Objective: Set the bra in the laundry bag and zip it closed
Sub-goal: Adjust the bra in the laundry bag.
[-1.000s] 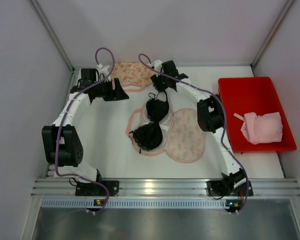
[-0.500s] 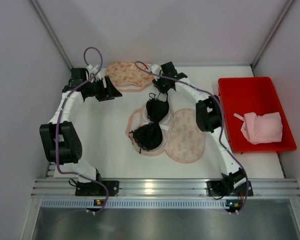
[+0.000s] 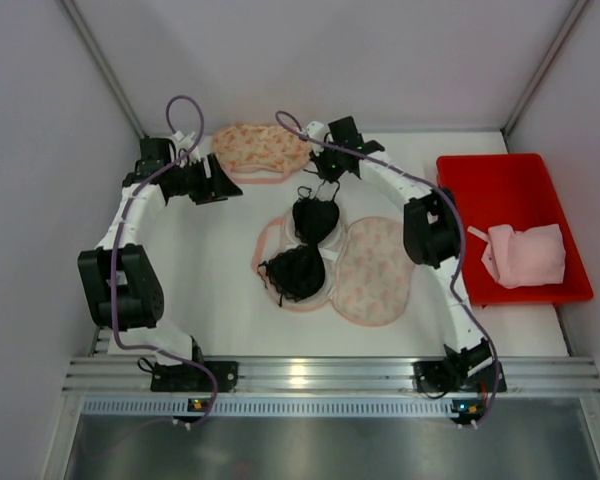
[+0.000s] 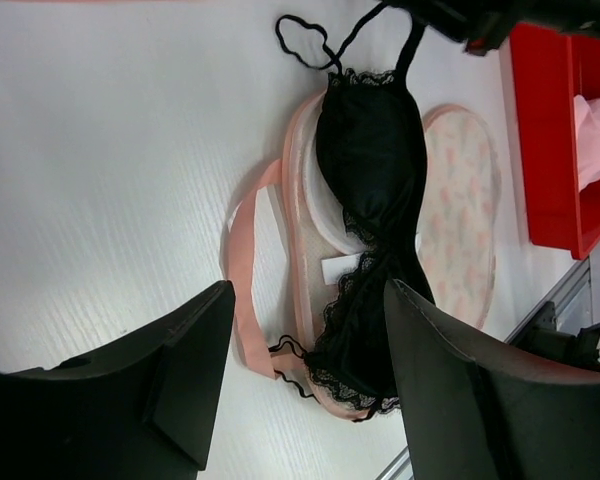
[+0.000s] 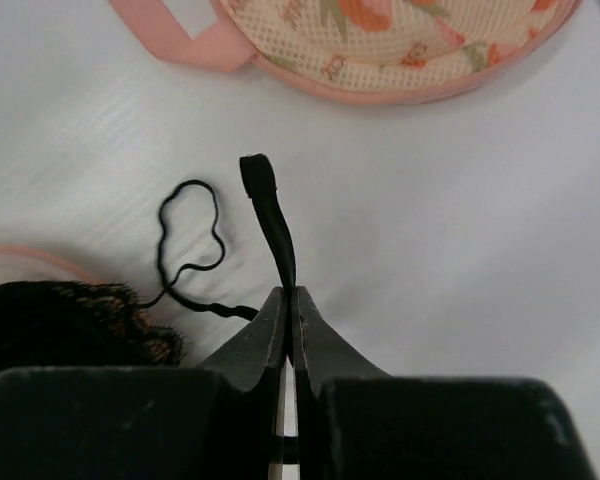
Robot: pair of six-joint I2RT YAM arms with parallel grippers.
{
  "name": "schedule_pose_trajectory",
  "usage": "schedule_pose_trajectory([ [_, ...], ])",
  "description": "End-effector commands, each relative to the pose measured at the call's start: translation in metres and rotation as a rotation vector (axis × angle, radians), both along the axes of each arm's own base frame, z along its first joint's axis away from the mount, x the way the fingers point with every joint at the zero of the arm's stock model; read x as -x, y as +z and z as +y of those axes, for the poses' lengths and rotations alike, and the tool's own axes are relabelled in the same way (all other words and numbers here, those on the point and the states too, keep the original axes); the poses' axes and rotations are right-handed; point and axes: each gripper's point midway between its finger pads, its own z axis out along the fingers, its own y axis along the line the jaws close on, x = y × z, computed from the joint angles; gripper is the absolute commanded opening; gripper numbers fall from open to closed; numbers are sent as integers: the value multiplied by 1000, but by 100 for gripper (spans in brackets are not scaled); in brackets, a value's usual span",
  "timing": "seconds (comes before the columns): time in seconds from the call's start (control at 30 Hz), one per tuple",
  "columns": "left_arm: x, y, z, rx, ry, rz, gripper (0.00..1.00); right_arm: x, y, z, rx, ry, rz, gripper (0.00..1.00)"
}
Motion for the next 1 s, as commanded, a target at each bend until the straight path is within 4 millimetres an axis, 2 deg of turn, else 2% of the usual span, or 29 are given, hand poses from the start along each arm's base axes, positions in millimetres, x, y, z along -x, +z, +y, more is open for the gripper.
schedule_pose_trajectory([
  [0.0,8,14,7,-56,-3,-83,67,16,133,20,-209,79,-144,0],
  [0.03,9,12,7,-62,-3,-82,67,25,133,21,-208,94,-125,0],
  [0.07,11,10,7,-67,-5,-80,67,37,144,26,-225,132,-127,0],
  [0.1,14,9,8,-78,-11,-89,67,55,128,28,-213,161,-77,0],
  [0.17,16,6,9,-91,-13,-91,67,74,128,33,-222,203,-53,0],
  [0.2,18,3,10,-101,-17,-93,67,84,116,34,-213,214,-15,0],
  [0.27,20,-1,11,-113,-15,-90,67,101,118,39,-236,238,16,0],
  [0.3,22,-3,11,-118,-18,-88,67,109,112,40,-237,243,43,0],
  [0.33,23,-5,12,-121,-19,-87,67,115,118,41,-255,256,44,0],
  [0.37,24,-6,11,-121,-20,-87,67,125,112,45,-262,261,75,0],
  [0.43,27,-10,11,-120,-21,-74,67,136,117,49,-285,281,89,0],
  [0.47,28,-12,11,-118,-22,-69,67,143,111,53,-292,283,110,0],
  [0.57,33,-16,10,-115,-24,-57,66,158,94,58,-282,295,167,0],
  [0.73,48,-20,6,-112,-59,-69,65,170,65,63,-274,293,245,0],
  [0.83,58,-9,1,-127,-130,-160,64,171,53,65,-276,290,281,0],
  [0.97,85,7,-11,-148,-284,-348,63,174,38,64,-264,293,315,0],
])
